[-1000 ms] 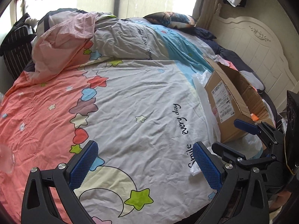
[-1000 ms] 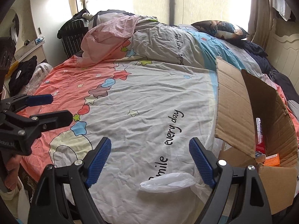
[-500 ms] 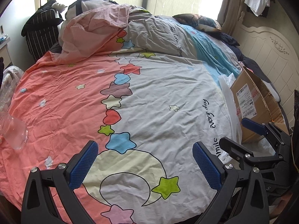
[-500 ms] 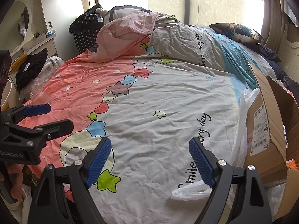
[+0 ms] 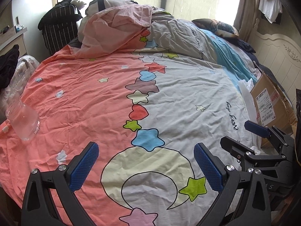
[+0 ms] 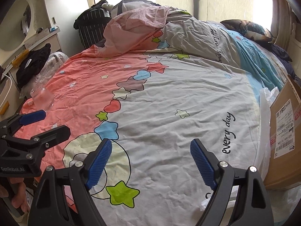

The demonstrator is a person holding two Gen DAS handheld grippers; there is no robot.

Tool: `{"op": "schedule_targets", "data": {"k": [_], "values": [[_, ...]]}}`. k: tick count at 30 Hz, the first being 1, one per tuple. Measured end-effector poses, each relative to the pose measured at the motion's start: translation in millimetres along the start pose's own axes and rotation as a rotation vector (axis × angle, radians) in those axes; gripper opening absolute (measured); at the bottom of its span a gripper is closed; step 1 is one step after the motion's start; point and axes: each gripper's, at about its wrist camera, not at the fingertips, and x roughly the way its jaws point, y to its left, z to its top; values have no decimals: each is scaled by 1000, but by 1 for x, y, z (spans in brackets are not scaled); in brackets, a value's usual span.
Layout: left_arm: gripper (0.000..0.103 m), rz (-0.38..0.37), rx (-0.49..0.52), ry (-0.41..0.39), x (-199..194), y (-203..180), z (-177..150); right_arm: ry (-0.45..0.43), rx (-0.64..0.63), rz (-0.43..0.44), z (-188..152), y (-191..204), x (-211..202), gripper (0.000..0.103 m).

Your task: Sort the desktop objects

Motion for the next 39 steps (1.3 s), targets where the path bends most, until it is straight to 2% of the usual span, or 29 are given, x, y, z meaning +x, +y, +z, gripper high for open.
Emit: {"op": "schedule_targets", "data": {"k": [4,8,10,14,17,19,30,39], "values": [[103,40,-23,-25,11,7,-6,14,52,20,-7,-1,19,83],[103,30,-83,-22,24,22,-10,34,77,7,-11,-6,36,83],[103,71,-87,-23,32,24,-11,34,94,-6,-12,-9,42,83],[103,63,-85,6,50,25,-16,36,114,-10,-11,-14,51,83],[103,98,-54,16,62,21,-21,40,109,-11,-11,-13,56,83],[103,93,-41,18,68,19,-23,43,110,-7,-12,-12,59,83],[103,111,-47,25,83,17,-29,49,120,-9,-16,-15,67,83],[103,143,-33,-14,76,12,-26,52,120,-23,-18,-16,70,83]]}}
